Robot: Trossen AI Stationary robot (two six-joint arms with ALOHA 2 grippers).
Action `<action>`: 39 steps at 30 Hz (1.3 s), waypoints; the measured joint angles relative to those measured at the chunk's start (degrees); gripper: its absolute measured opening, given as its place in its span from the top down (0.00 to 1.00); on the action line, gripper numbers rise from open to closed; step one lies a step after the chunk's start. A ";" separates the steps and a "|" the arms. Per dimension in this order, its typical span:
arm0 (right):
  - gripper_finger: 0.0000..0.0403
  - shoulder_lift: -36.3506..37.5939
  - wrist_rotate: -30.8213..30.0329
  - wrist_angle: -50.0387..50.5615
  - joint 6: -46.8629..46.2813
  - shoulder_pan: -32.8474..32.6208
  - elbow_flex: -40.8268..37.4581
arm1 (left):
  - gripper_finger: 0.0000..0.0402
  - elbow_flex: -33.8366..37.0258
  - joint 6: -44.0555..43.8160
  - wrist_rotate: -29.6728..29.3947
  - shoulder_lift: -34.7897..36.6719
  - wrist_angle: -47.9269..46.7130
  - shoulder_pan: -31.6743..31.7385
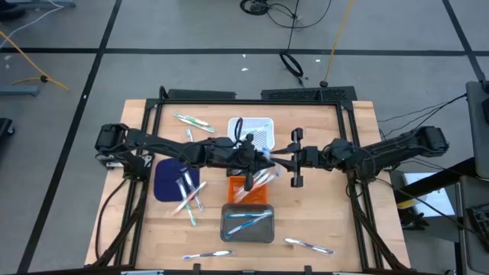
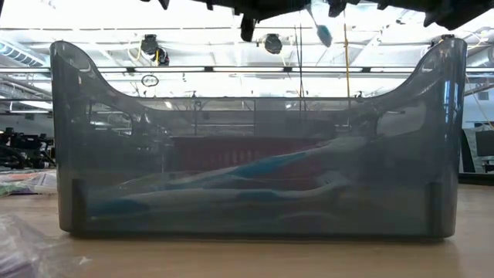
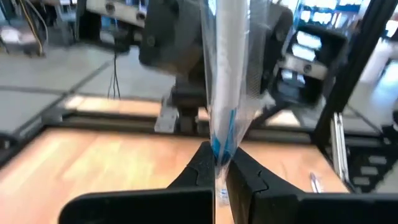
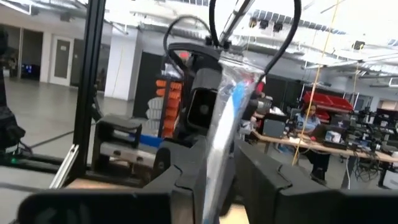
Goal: Pick & Place Toothbrushes
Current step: Put the right blue toothbrush into the black bin
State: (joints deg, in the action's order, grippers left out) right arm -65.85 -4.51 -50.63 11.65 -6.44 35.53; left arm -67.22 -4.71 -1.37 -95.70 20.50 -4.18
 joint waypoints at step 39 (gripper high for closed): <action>0.82 6.39 -1.24 30.74 -17.22 -0.26 -0.02 | 0.99 0.02 -26.24 8.12 -1.18 -34.73 -13.20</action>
State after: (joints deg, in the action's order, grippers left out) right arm -59.46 -5.75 -19.89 -5.57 -6.70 35.51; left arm -67.20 -30.95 6.75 -96.89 -14.23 -17.39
